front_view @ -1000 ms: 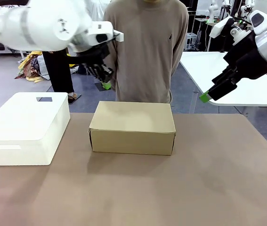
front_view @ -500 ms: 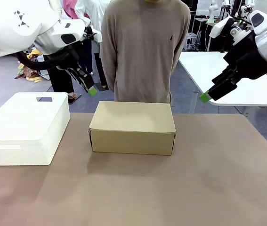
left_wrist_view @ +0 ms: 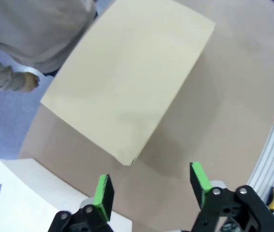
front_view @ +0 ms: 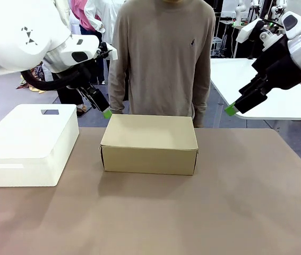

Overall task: Pack the shoes into the box.
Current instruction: Press down on the lid of the Shoes Box.

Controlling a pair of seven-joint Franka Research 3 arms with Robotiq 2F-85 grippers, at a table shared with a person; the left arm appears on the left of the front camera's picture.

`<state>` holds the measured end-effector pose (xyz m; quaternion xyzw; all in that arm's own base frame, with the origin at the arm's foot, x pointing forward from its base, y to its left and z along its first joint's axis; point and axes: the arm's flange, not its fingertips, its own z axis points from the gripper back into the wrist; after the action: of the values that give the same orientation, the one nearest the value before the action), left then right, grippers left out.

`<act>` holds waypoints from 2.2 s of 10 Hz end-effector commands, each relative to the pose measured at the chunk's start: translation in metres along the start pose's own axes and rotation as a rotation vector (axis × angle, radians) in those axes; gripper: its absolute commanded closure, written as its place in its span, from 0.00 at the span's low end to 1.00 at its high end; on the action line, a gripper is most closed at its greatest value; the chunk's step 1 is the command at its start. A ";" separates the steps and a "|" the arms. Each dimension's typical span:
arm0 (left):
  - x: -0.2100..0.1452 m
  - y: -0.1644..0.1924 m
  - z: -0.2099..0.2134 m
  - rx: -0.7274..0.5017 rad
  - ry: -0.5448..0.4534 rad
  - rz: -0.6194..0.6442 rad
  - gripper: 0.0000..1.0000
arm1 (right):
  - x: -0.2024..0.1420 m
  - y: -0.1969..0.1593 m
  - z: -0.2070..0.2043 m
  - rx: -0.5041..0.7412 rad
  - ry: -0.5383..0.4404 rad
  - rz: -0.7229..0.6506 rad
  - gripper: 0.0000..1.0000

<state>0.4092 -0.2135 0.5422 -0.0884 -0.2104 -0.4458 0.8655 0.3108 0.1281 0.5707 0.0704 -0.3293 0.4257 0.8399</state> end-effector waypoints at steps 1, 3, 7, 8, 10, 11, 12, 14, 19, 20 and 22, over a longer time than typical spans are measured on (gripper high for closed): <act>-0.026 0.003 -0.005 0.008 -0.038 -0.023 0.00 | 0.000 0.002 0.000 -0.011 0.012 -0.016 0.00; -0.031 0.005 -0.003 -0.012 -0.059 -0.046 0.00 | 0.000 0.002 0.000 -0.011 0.012 -0.016 0.00; 0.009 0.028 -0.005 -0.052 -0.045 -0.113 0.00 | 0.000 0.002 0.000 -0.011 0.012 -0.016 0.00; -0.018 0.005 -0.005 -0.006 -0.030 -0.070 0.00 | 0.000 0.002 0.000 -0.011 0.012 -0.016 0.00; -0.018 0.005 -0.005 -0.006 -0.030 -0.070 0.00 | 0.000 0.002 0.000 -0.011 0.012 -0.016 0.00; -0.018 0.005 -0.005 -0.006 -0.030 -0.070 0.00 | 0.000 0.002 0.000 -0.011 0.012 -0.016 0.00; -0.018 0.005 -0.005 -0.006 -0.030 -0.070 0.00 | 0.000 0.002 0.000 -0.011 0.012 -0.016 0.00; -0.018 0.005 -0.005 -0.006 -0.030 -0.070 0.00 | 0.000 0.002 0.000 -0.011 0.012 -0.016 0.00; -0.018 0.005 -0.005 -0.006 -0.030 -0.070 0.00 | 0.000 0.002 0.000 -0.011 0.012 -0.016 0.00; -0.018 0.005 -0.005 -0.006 -0.030 -0.070 0.00 | 0.000 0.002 0.000 -0.011 0.012 -0.016 0.00; -0.018 0.005 -0.005 -0.006 -0.030 -0.070 0.00 | 0.000 0.002 0.000 -0.011 0.012 -0.016 0.00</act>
<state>0.4092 -0.2013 0.5319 -0.0905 -0.2218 -0.4810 0.8433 0.3108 0.1280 0.5707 0.0705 -0.3293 0.4256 0.8399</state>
